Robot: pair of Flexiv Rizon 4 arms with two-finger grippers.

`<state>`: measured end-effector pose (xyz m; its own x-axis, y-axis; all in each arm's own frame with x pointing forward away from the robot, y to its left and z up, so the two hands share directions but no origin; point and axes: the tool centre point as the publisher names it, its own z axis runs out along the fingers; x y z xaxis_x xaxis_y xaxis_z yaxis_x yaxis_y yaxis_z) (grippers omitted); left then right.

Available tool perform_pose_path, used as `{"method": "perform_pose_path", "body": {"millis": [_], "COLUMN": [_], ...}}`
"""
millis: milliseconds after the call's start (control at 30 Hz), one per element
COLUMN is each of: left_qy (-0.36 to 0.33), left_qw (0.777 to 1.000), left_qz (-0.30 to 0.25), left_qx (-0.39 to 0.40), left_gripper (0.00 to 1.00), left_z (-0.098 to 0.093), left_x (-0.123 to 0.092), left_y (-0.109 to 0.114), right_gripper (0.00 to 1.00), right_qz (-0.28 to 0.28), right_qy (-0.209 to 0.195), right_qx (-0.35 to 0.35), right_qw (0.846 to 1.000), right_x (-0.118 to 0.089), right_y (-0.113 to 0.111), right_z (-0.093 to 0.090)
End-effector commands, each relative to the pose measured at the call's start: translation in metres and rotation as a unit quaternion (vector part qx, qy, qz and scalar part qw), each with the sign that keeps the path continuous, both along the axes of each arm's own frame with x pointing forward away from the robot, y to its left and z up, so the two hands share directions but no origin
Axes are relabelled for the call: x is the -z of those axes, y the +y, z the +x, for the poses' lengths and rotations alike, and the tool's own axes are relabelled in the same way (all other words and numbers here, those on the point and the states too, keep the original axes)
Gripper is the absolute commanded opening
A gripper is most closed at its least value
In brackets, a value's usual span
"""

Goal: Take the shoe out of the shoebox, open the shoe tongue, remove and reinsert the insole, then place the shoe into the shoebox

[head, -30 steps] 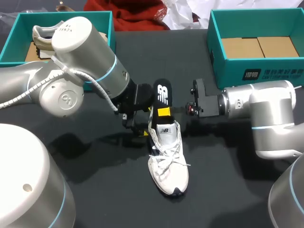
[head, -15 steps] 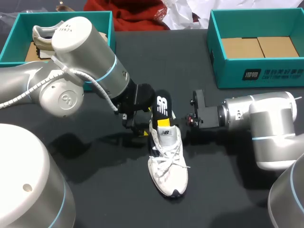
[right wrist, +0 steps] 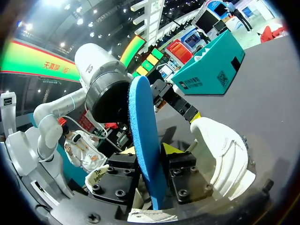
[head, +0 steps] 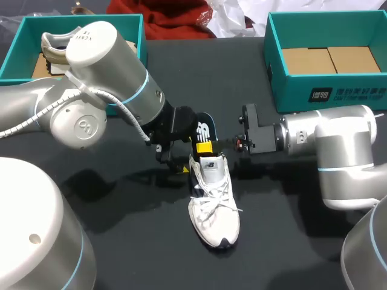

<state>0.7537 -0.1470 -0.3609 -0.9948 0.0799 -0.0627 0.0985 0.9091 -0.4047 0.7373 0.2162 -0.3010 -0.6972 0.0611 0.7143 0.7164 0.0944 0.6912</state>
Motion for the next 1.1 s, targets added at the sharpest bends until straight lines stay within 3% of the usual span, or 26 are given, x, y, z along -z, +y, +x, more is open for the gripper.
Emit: {"method": "perform_pose_path", "body": {"millis": [33, 233, 333, 600, 933, 1100], "left_qy": [-0.001, -0.001, -0.001, -0.001, -0.001, -0.001], "left_qw": [1.000, 1.000, 1.000, 1.000, 1.000, 1.000], "left_qz": [0.000, 0.000, 0.000, 0.000, 0.000, 0.000], "left_qx": [0.000, 0.000, 0.000, 0.000, 0.000, 0.000], "left_gripper": [1.00, 1.00, 1.00, 1.00, 1.00, 1.00], "left_z": [0.000, 0.000, 0.000, 0.000, 0.000, 0.000], "left_x": [0.001, 0.001, 0.001, 0.001, 0.001, 0.001], "left_y": [-0.001, -0.001, -0.001, -0.001, -0.001, -0.001], "right_gripper": [0.23, 0.19, 0.00, 0.00, 0.00, 0.00], "right_qz": [0.002, 0.007, 0.011, 0.006, -0.003, -0.004], "right_qy": [-0.002, -0.007, -0.006, 0.018, 0.063, 0.059], "right_qx": [0.001, 0.004, 0.005, -0.003, 0.009, 0.018], "right_qw": [1.000, 1.000, 1.000, 1.000, 0.998, 0.998], "right_x": [-0.003, -0.006, -0.005, 0.009, 0.028, 0.027], "right_y": [-0.001, -0.005, -0.006, -0.004, -0.005, -0.004], "right_z": [0.004, 0.014, 0.017, 0.011, -0.017, -0.023]}}
